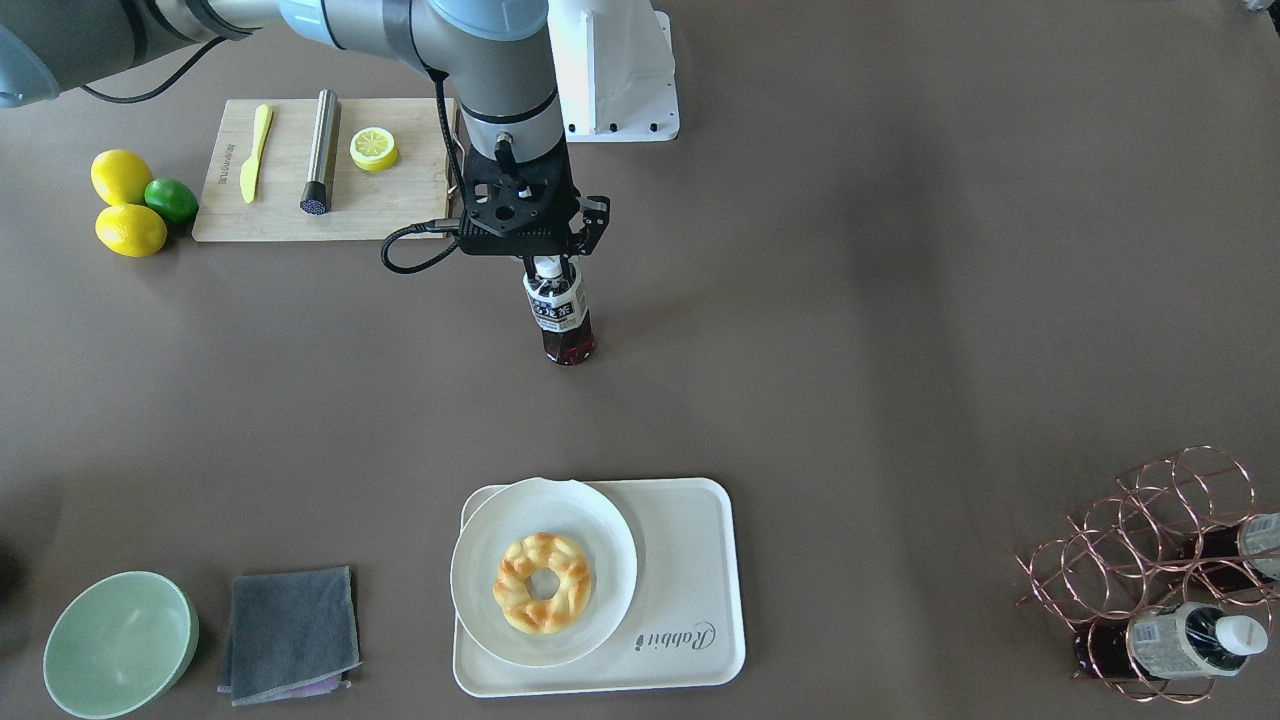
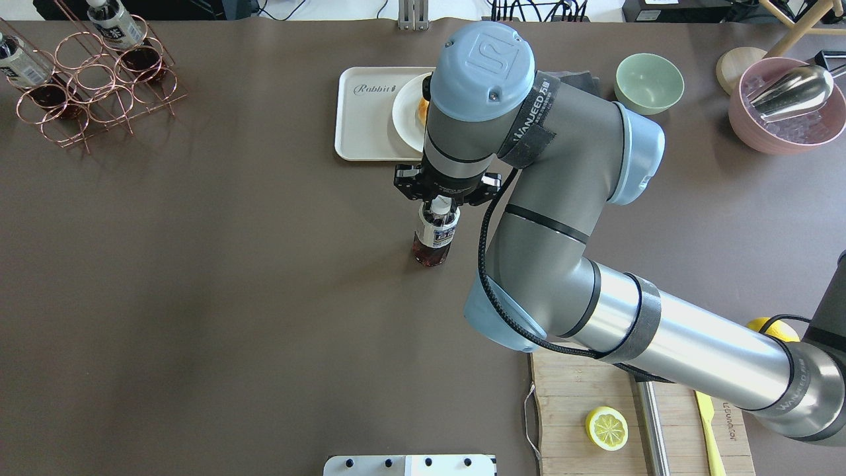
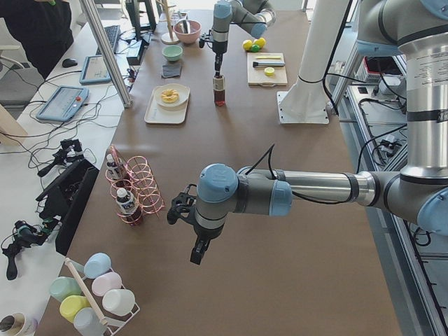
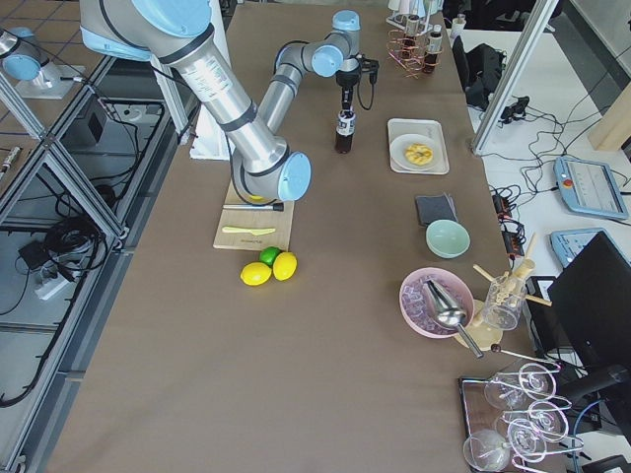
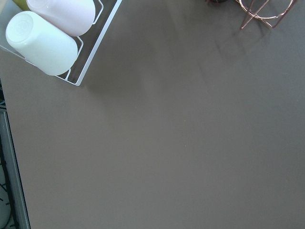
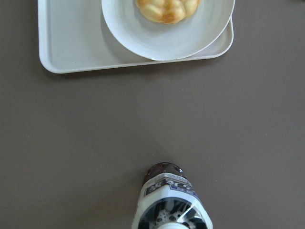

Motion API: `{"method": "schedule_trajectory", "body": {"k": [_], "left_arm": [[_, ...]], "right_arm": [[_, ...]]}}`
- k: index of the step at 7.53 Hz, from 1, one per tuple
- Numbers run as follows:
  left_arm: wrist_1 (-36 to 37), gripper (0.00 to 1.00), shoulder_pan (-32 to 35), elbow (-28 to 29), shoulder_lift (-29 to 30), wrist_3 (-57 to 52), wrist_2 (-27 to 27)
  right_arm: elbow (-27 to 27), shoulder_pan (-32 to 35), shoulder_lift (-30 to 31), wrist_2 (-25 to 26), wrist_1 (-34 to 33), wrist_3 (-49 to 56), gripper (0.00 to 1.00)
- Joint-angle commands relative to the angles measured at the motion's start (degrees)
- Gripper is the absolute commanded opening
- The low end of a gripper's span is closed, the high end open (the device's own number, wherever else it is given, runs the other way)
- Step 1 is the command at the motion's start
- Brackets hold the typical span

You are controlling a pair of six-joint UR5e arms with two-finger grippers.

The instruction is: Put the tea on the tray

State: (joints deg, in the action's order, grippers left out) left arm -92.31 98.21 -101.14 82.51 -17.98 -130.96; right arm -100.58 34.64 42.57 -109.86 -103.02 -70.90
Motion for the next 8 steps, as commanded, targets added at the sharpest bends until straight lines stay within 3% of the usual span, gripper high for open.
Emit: {"method": "schedule_trajectory", "body": {"k": [1,3,8], "left_arm": [[2.6,0.98,-0.8,-0.1,2.5,3.8,-0.1],[5.6,0.98,-2.4,-2.1,3.0,4.9,-0.1],[5.6,0.98,-9.3,-4.6,2.7,15.6,-0.1]], "right_arm": [[0.1,2.0,-1.6,-1.5,-1.0,1.6,0.00],[0.7,2.7,-3.1,-2.3,-2.4,2.7,0.00],[14.4,6.9,-14.8,-4.7,-2.4,6.3,0.00]]}}
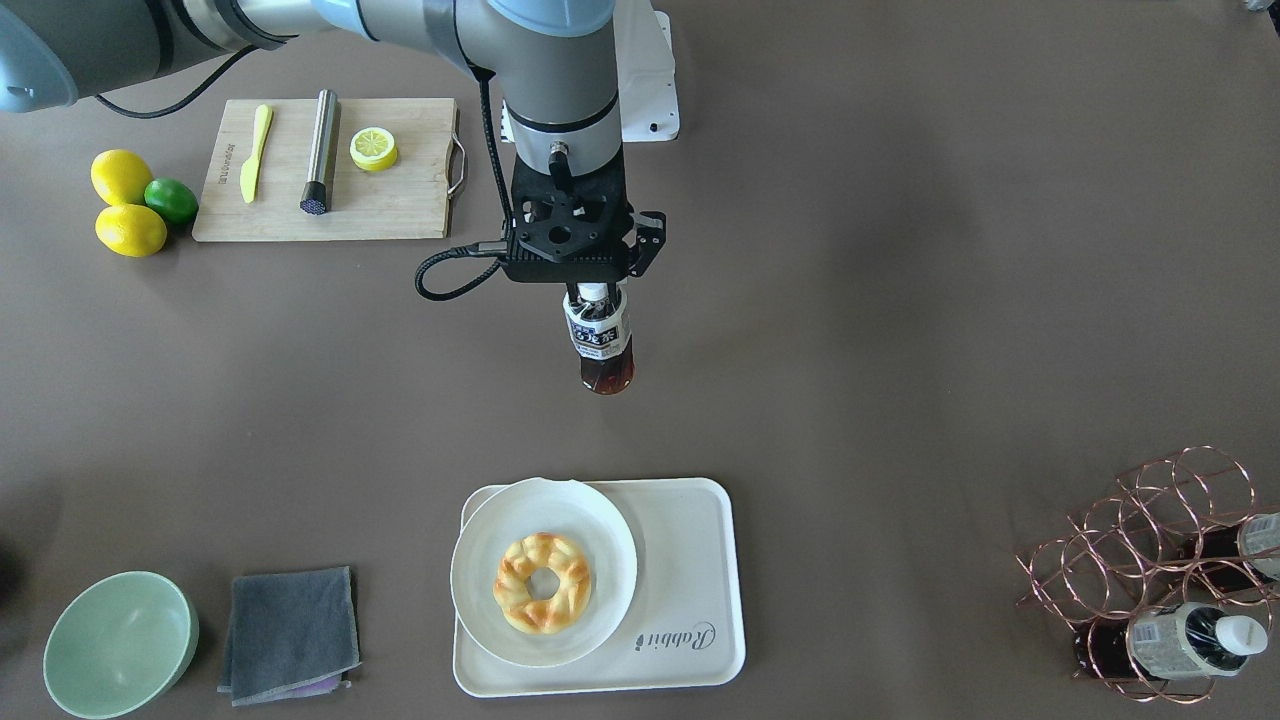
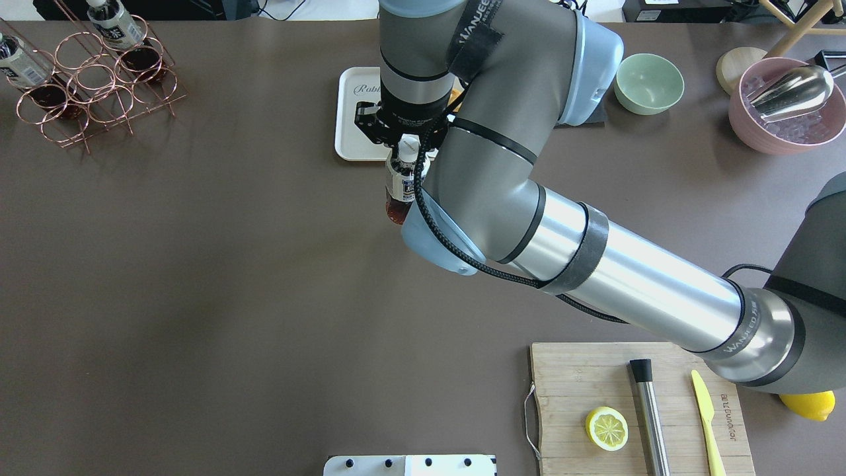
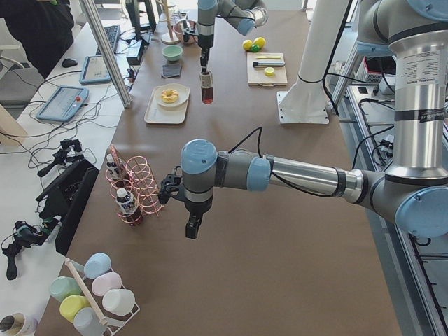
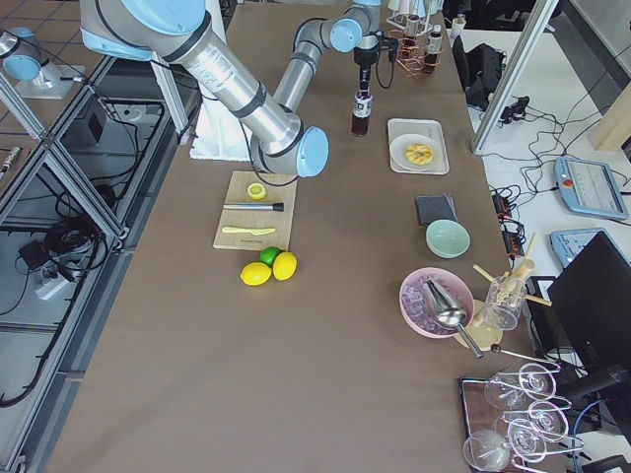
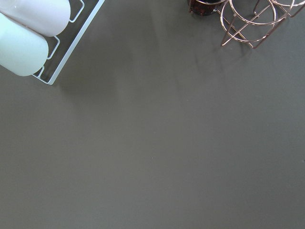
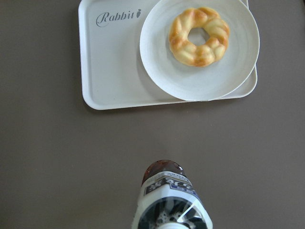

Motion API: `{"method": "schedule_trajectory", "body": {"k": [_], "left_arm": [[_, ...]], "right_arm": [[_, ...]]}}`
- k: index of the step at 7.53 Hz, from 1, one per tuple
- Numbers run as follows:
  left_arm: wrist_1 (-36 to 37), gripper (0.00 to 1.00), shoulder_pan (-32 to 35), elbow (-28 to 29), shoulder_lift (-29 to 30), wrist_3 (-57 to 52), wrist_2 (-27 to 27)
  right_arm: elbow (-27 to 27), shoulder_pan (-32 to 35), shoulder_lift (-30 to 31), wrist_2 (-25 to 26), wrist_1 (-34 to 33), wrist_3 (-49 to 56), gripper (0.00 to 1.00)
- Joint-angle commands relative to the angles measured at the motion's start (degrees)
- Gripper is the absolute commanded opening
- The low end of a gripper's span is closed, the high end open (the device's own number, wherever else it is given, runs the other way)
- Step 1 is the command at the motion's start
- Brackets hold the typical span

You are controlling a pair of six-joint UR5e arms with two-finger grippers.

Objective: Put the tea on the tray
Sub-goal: 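Lift the tea bottle with the right gripper and carry it over the tray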

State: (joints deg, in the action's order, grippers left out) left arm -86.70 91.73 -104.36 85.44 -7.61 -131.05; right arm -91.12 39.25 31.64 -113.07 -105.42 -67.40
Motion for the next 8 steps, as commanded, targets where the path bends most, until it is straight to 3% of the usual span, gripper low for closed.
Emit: {"method": "schedule_trajectory", "body": {"k": [1,6,8], "left_arm": [[0.0,0.98,-4.0,-1.8,-0.5,6.7,-0.1],[-0.4,0.98,-5.4,-3.7,-3.9,7.7,0.0],[-0.3,0.98,-5.3,-3.5,-4.1,7.7,0.1]], "right_arm": [[9.1,3.5,-6.6,-2.6,0.0,4.3,0.00],[18.2,5.9,-12.2,-3.0,0.9,6.4,0.00],[22.5,6.2,-13.5,-3.0,5.5,6.4,0.00]]}}
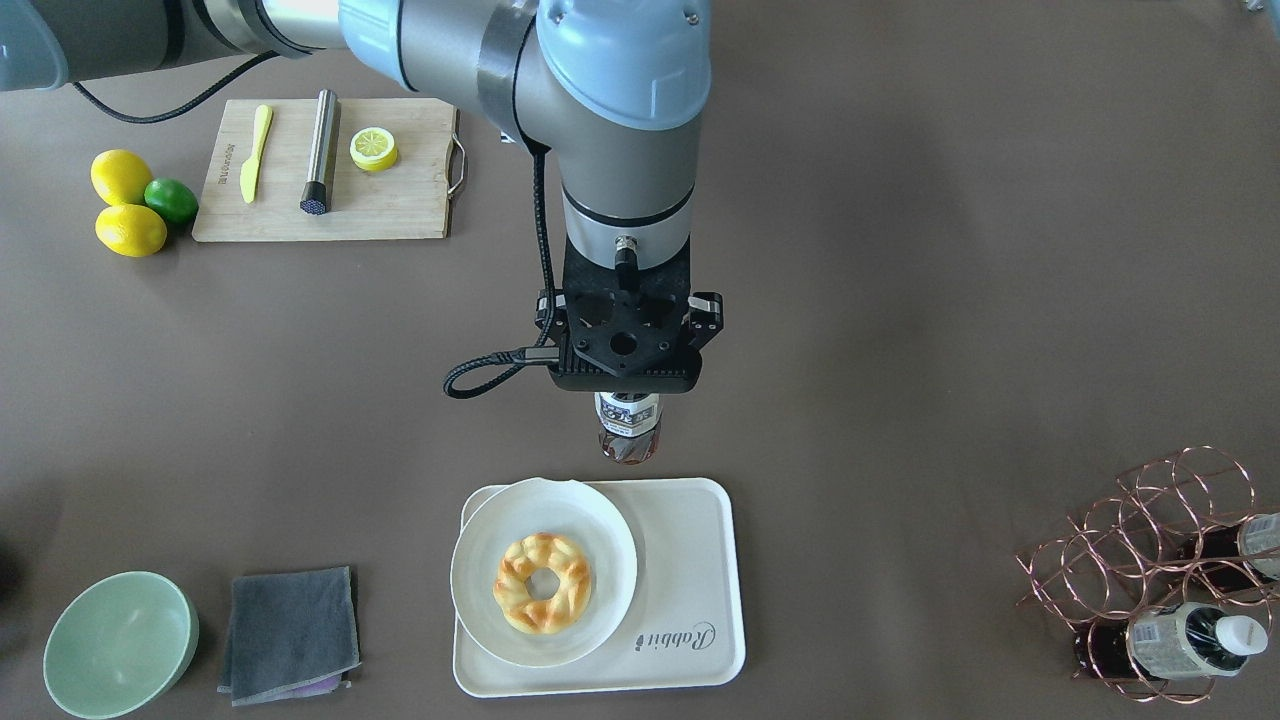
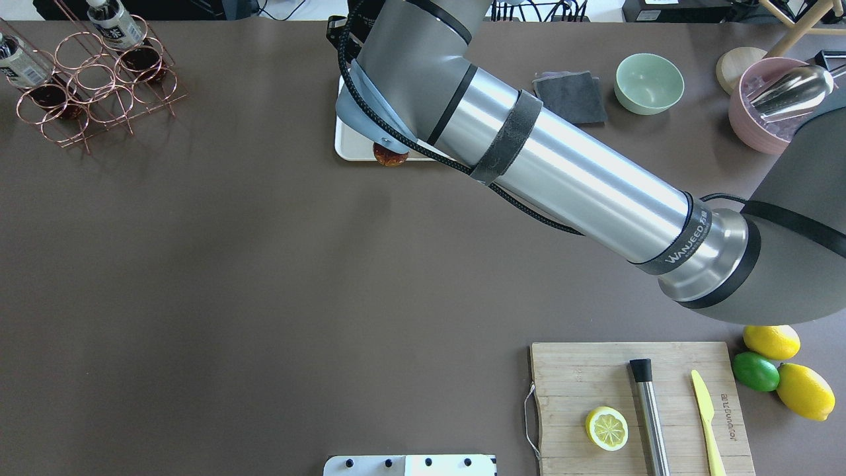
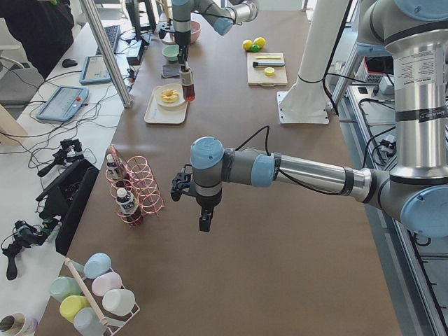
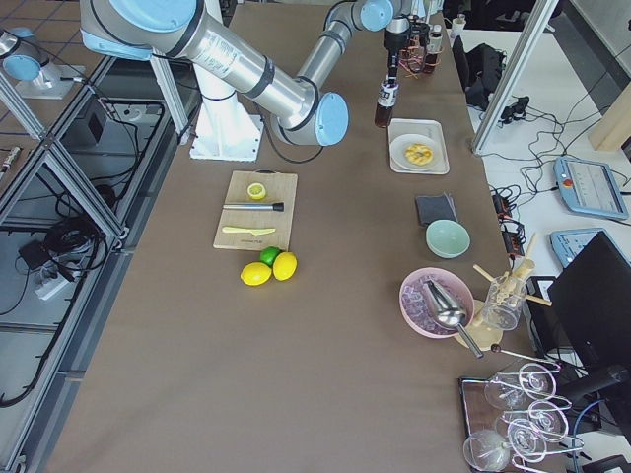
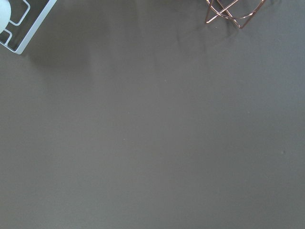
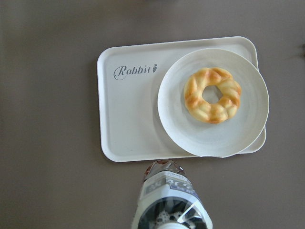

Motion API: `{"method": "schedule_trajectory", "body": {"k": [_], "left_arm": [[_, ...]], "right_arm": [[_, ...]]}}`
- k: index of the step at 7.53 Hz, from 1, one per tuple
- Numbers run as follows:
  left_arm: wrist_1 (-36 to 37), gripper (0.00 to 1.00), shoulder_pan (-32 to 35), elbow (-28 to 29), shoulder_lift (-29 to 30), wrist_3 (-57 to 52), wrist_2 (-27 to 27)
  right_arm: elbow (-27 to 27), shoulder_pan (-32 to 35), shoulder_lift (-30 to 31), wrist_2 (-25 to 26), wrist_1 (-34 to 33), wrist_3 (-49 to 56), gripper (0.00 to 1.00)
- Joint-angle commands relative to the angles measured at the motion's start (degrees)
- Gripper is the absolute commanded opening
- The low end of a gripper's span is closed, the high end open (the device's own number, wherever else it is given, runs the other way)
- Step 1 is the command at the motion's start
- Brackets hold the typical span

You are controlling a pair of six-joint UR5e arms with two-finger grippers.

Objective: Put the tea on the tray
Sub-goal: 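Lift the tea bottle with the right gripper and carry it over the tray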

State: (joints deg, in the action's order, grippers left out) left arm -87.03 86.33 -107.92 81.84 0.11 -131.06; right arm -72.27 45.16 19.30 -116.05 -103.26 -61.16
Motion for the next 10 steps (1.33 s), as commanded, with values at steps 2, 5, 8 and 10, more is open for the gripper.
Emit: {"method": "schedule_trajectory", "body": {"k": [2,5,8,10], "left_arm": [[0.0,0.98,0.2,0.2,-0.9,0.0,0.2],[0.0,0.98,0.2,0.9,-0.9,0.0,0.5],[0.1,0.98,0.2,1.3,-0.5,0.1,0.6],[0.1,0.98,0.2,1.7,-0.2,0.1,0.7]], "right_arm": [[11.7,0.3,-6.3,-0.1,4.6,0.4,0.00],[24.1,0.8,-11.1,0.0,12.1,1.4,0.00],[34.4,1.4,-13.1,0.7,23.1,2.6,0.00],[35.4,1.4,-13.1,1.6,23.8,3.6,0.00]]}}
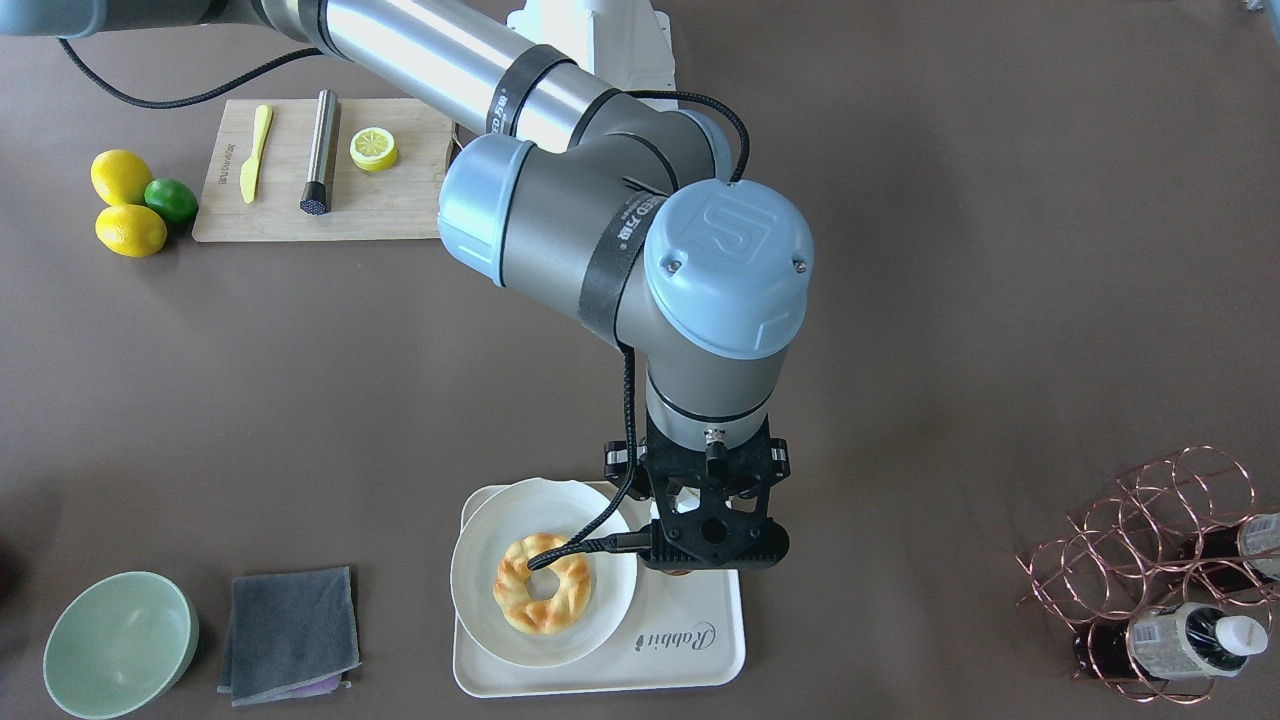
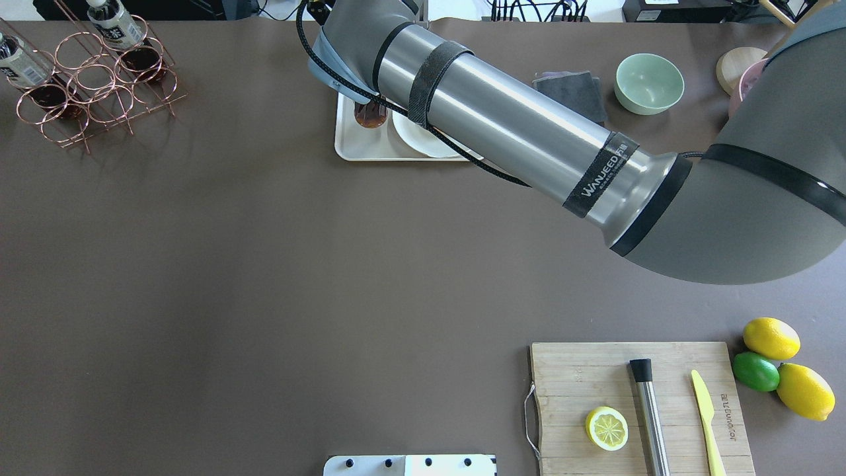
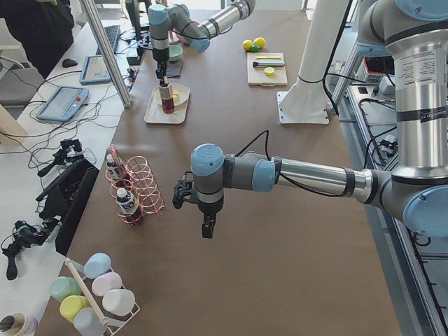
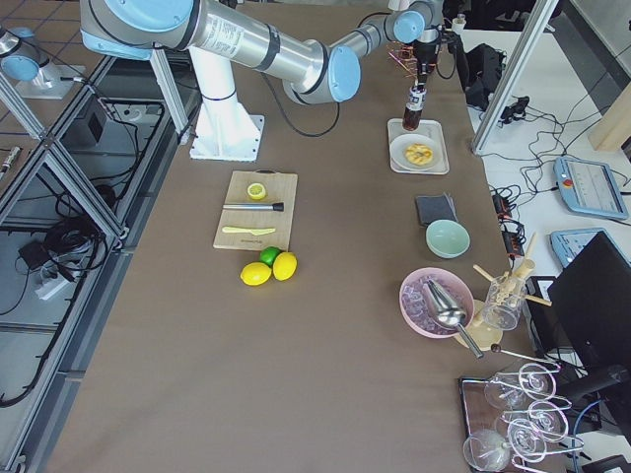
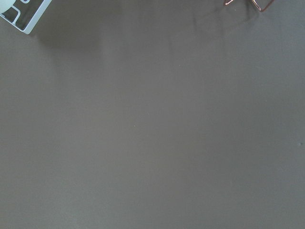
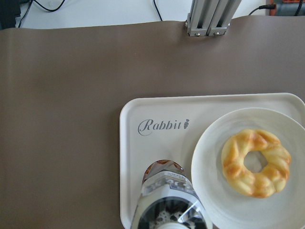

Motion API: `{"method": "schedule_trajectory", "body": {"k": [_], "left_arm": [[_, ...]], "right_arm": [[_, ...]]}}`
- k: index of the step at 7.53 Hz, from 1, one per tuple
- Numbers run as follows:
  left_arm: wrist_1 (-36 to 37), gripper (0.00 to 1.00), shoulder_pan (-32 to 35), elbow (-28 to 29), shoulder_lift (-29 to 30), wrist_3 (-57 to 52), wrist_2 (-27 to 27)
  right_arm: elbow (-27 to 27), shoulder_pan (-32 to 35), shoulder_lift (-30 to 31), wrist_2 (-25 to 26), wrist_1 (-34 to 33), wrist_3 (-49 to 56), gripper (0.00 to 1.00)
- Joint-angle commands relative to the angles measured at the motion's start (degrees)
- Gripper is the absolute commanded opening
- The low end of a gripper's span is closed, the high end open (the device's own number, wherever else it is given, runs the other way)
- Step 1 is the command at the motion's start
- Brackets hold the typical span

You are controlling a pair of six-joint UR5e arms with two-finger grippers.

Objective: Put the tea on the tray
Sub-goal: 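Lift the tea bottle with the right gripper and carry it over the tray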

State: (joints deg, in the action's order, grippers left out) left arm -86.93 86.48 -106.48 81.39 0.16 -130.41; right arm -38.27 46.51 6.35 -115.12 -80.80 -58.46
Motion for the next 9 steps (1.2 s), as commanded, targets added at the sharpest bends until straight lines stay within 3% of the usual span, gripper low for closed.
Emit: {"method": "schedule_trajectory", "body": {"k": [1,9], "left_arm": [[0.0,0.98,0.0,0.7,0.5,0.0,0.1],[-0.1,0.98,0.0,2.9,2.0,0.0,0.1]], "right_arm": [[2.0,-0.1,-0.1,1.4,1.4,0.9,0.00],[2.3,-1.6,-0.5,4.2,4.2,0.9,0.00]]}}
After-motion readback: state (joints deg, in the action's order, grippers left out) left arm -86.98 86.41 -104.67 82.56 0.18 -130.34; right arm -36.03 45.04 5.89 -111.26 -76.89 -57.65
